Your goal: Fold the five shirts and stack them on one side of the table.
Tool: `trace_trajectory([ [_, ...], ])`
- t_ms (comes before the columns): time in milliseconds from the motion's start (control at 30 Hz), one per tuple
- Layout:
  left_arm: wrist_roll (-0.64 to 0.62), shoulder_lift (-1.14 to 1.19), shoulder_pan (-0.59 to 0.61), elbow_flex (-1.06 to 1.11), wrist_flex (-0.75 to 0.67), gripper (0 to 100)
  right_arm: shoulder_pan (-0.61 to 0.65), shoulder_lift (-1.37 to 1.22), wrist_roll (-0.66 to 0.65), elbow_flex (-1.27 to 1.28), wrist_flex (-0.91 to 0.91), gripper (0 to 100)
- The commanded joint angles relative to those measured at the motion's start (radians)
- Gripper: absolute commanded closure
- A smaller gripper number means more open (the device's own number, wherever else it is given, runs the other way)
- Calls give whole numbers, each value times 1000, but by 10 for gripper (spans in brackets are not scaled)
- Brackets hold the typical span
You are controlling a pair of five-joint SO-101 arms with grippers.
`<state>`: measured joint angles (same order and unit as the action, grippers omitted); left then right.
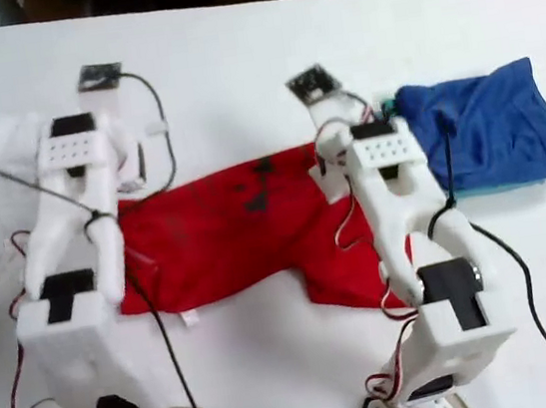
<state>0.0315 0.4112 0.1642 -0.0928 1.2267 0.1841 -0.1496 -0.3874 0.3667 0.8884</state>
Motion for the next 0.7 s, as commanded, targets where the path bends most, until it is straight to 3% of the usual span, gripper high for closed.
trace_trajectory([
  [0,-8,40,-23,-51,6,972,5,48,-3,40,-85,978],
  [200,-9,140,48,-131,5,972,-4,-56,-117,40,-130,978],
  [667,-5,244,149,-217,144,972,-136,-97,-135,-29,-139,978],
])
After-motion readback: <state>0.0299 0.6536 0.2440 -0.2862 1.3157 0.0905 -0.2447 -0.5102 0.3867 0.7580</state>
